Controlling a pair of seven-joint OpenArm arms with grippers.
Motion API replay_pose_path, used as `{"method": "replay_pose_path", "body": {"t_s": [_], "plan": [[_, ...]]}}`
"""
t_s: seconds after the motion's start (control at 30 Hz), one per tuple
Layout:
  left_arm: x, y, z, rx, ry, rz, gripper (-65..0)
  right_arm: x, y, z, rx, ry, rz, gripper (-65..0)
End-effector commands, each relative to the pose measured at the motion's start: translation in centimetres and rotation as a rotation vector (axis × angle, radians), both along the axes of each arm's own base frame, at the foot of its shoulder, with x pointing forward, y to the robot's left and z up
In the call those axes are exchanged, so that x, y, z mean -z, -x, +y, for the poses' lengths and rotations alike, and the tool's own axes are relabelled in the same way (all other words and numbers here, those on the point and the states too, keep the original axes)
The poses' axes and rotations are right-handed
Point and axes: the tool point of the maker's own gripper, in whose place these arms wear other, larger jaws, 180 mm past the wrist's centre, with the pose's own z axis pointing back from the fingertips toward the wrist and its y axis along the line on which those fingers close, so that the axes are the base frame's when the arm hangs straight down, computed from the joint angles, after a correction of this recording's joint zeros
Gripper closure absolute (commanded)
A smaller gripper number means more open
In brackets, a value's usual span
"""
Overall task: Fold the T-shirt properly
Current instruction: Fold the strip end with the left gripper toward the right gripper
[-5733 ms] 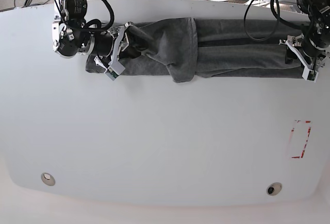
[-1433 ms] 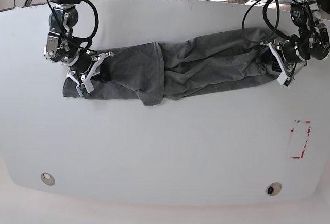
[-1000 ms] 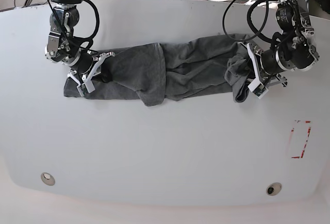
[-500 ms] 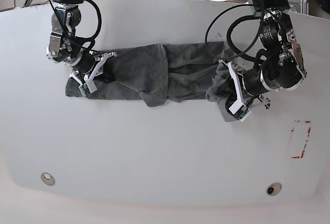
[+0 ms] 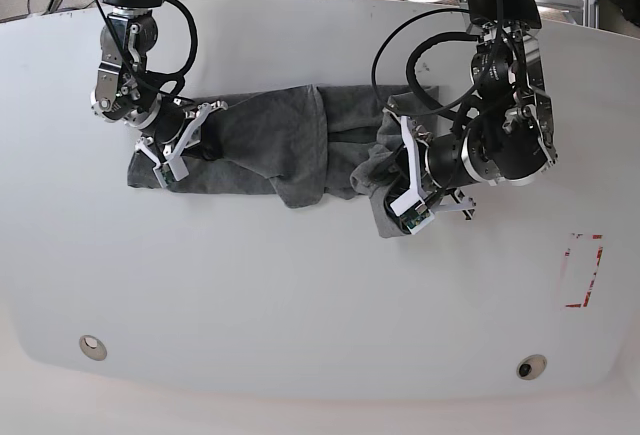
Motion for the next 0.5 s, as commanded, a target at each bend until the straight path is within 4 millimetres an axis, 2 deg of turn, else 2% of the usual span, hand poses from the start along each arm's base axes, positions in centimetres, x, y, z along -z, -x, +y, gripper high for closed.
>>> {"method": "replay_pose_path", "body": {"t_s": [0.0, 0.17, 0.23, 0.4, 0.47], "plan": [[-1.01, -0.13, -0.57, 0.018, 0.026, -0.035, 0.0, 1.38, 1.26, -0.89, -0.02, 0.075, 0.075, -2.4], [-0.75, 0.06, -0.79, 0.03, 0.02, -0.028, -1.7, 1.33, 1.23, -0.86, -0.02, 0.074, 0.073, -2.4], [-0.46, 0.17, -0.97, 0.039, 0.018, -0.018, -5.4, 1.34, 1.23, -0.8, -0.02, 0.072, 0.073, -2.4], [-0.5, 0.03, -1.24, 0.044, 0.02, -0.018, -19.4, 1.34, 1.23, -0.73, -0.02, 0.071, 0.073, -2.4], [-0.61, 0.01, -1.38, 0.046, 0.026, -0.019, -25.6, 1.36, 1.21, -0.14, -0.02, 0.057, 0.071, -2.4]]}}
